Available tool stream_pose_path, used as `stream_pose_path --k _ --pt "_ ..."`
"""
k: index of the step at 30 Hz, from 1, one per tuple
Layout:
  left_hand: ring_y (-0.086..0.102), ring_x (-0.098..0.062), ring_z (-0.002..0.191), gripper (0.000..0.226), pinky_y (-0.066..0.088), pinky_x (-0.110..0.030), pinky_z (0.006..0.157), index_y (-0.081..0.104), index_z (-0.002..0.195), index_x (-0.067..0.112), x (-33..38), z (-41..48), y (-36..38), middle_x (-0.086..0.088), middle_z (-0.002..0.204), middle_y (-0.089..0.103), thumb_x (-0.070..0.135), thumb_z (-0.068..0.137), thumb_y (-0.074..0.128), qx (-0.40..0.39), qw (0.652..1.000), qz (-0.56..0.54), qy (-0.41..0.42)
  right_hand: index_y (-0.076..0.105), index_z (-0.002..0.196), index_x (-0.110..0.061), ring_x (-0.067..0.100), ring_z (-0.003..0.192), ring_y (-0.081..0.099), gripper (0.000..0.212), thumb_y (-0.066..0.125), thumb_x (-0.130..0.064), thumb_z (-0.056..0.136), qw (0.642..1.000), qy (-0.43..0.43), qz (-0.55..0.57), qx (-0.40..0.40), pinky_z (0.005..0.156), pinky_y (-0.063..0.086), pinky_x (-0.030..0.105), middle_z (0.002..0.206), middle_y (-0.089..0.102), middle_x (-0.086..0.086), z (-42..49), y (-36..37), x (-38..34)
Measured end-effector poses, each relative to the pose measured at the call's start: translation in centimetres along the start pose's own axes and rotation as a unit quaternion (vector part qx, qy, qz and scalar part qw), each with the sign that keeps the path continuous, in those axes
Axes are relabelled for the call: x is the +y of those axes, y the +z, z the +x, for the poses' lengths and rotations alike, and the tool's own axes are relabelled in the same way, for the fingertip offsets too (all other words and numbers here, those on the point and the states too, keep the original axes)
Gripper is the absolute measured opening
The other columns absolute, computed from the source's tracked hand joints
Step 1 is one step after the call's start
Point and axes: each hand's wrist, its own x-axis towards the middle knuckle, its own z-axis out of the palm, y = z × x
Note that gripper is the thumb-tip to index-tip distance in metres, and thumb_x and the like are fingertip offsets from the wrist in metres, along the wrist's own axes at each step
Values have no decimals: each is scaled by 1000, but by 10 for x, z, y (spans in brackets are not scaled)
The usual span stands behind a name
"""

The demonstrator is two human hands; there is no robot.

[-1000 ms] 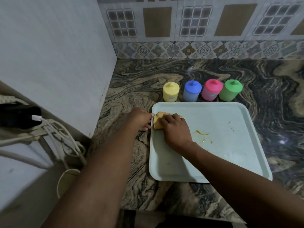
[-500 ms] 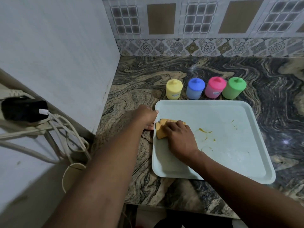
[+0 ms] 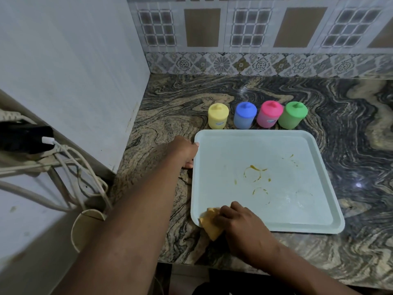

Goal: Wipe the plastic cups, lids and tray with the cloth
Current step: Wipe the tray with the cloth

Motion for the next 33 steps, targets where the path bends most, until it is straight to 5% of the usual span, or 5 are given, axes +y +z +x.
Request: stream_pose_path --k 4,9,16,26,33 --pt "71 -25 66 32 59 -32 53 63 117 10 1 -1 -1 -15 87 72 35 96 62 -3 1000 2 2 75 101 -20 13 84 62 23 61 -8 87 973 87 214 0 69 38 14 92 71 -4 22 -45 33" --pt "73 -27 69 25 61 -37 55 68 105 10 -1 -1 -2 -15 88 74 32 96 61 -15 1000 -6 6 73 106 -11 33 89 65 30 52 1 88 950 181 164 192 67 39 30 93 73 9 99 -91 79" --pt "71 -23 64 30 62 -36 54 69 110 10 -1 -3 0 -12 87 72 36 96 62 13 1000 11 15 64 132 -19 36 125 53 54 52 -6 80 989 138 -6 47 99 48 43 137 61 11 137 -49 90" --pt "73 -26 68 34 64 -40 59 65 117 8 2 -5 0 -14 87 71 36 98 58 16 999 35 12 75 105 -12 36 97 67 45 46 -17 70 984 89 -92 125 71 58 40 116 73 10 43 5 49" --pt "71 -26 65 32 62 -36 55 67 109 6 2 -8 1 -13 81 70 35 98 60 24 999 26 8 74 101 -27 23 87 61 42 58 -20 63 995 98 -23 11 60 54 34 100 74 -8 -3 -7 24"
